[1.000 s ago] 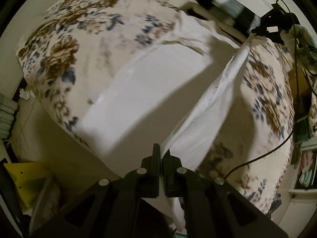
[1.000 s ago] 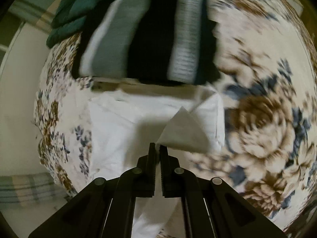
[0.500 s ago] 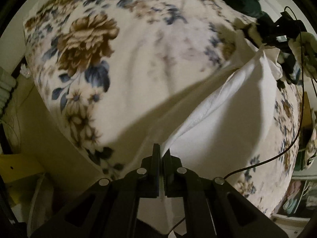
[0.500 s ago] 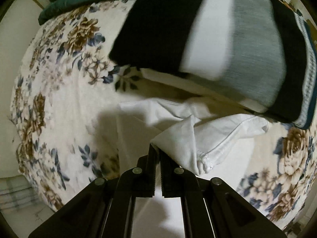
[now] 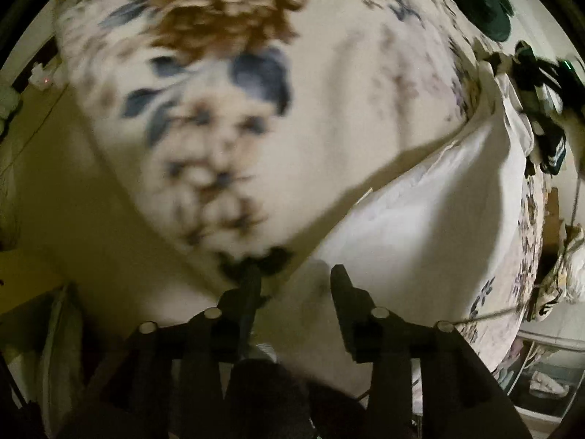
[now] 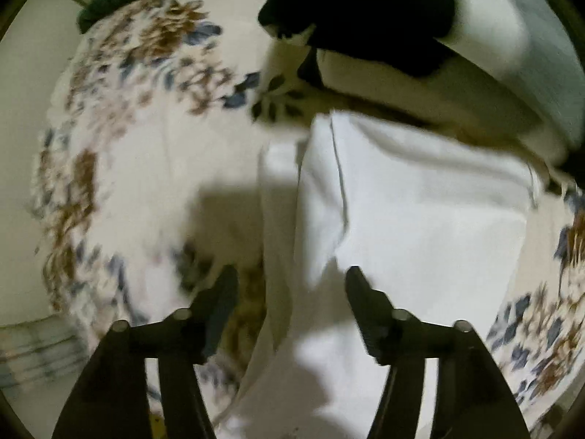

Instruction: Fold small clothes

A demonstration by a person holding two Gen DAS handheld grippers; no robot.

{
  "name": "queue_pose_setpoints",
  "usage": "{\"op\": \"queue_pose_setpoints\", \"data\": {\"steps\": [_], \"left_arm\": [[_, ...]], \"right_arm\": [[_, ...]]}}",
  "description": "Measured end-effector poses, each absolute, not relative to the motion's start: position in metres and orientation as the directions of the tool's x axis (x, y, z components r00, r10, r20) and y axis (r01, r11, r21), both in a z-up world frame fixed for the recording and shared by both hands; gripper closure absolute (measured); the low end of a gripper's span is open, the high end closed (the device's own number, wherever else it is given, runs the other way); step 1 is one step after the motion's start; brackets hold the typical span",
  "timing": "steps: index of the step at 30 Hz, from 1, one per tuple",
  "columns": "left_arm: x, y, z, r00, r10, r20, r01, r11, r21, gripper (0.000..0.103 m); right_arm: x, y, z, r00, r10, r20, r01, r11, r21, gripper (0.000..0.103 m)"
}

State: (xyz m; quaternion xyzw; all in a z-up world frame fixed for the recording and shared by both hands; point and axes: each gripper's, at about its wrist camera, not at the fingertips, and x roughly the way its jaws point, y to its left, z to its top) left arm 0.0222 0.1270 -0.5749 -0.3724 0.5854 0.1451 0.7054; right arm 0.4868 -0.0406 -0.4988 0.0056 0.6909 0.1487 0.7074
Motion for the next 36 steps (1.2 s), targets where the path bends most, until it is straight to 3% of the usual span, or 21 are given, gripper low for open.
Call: {"op": "queue_pose_setpoints", "data": {"steps": [8,16,21,24,32,36], "left_arm": [[0.019,0.132,-0.560,0.245,-0.216,-0.945,-0.640,0.696,-0.325,0.065],[0.102,0.104,-0.492,0.311,-0.150,-0.939,-0.505,0.810,-0.297,0.065],[0.192,0.082,-0.460,0.375,-0.133,-0.918,-0.380,0.881,-0.283,0.065],[0.261,0.067,-0.457,0.412,-0.162,-0.897,-0.314,0.898,-0.307,0.059],[0.439,0.045,-0.494,0.408,-0.284,-0.868,-0.161,0.913,-0.374,0.059],[0.490,0.036,-0.510,0.396,-0.312,-0.864,-0.088,0.923,-0.374,0.059]], "right_arm": [[0.361,-0.130,-0.497,-0.066,0.220,-0.973,-0.233,0.945,0.229,0.027],[0.289,-0.229,-0.528,-0.090,0.302,-0.949,-0.037,0.951,0.306,0.027],[0.307,-0.255,-0.519,0.003,0.368,-0.930,0.002,0.930,0.368,0.027],[0.333,-0.265,-0.512,0.072,0.380,-0.922,0.035,0.923,0.383,0.027],[0.418,-0.263,-0.513,0.197,0.402,-0.894,0.149,0.889,0.433,0.027],[0.457,-0.265,-0.522,0.234,0.367,-0.900,0.207,0.886,0.415,0.027]]}}
